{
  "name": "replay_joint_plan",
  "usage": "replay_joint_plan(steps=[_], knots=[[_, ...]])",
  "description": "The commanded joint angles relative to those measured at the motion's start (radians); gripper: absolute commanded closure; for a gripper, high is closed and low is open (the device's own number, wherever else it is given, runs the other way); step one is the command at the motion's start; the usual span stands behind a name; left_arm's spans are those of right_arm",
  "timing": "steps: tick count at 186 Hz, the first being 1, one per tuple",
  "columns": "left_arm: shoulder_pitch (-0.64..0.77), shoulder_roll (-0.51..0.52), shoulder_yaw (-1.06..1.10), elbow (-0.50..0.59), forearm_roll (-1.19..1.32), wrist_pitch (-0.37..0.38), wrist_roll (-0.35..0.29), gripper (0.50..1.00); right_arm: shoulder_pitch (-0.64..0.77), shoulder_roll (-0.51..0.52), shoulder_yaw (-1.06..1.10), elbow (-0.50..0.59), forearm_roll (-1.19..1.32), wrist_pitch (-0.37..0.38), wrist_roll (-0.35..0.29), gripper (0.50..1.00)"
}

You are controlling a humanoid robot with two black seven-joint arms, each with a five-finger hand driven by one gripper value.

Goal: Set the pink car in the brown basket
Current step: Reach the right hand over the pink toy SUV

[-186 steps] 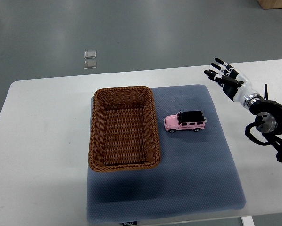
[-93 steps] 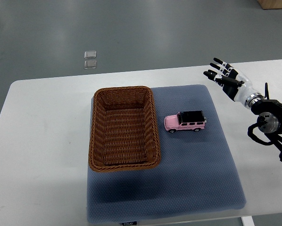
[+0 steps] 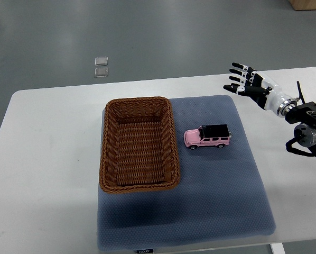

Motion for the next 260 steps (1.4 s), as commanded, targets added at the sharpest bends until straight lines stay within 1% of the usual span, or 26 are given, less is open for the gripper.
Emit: replay_joint_plan(steps=[1,27,65,93,124,162,182,243,260], knots=[[0.000,0.000,0.000,0.001,0.000,0.000,0.000,0.500,0.019,-0.028,0.000,0.022,-0.092,0.037,0.001,0.587],[0.000,0.000,0.000,0.001,0.000,0.000,0.000,0.500,0.054,-0.055,-0.002,0.048,-0.267,0.071,0.014,0.587],[0.000,0.000,0.000,0.001,0.000,0.000,0.001,0.500,0.077,-0.090,-0.036,0.137,-0.541,0.119,0.035,0.587],[0.000,0.000,0.000,0.001,0.000,0.000,0.000,0.500,0.117,-0.130,-0.138,0.206,-0.669,0.117,0.064,0.587],[0.000,0.000,0.000,0.001,0.000,0.000,0.001,0.500,0.137,-0.172,-0.207,0.280,-0.733,0.112,0.066,0.587],[0.000,0.000,0.000,0.001,0.000,0.000,0.001,0.500,0.136,-0.176,-0.250,0.300,-0.825,0.103,0.066,0.587],[0.000,0.000,0.000,0.000,0.000,0.002,0.001,0.500,0.134,-0.173,-0.283,0.300,-0.841,0.080,0.066,0.587],[0.000,0.000,0.002,0.000,0.000,0.000,0.003,0.500,0.137,-0.156,-0.381,0.286,-0.900,-0.033,0.052,0.589],[0.000,0.000,0.002,-0.002,0.000,0.000,0.003,0.500,0.137,-0.156,-0.395,0.283,-0.900,-0.065,0.026,0.593]])
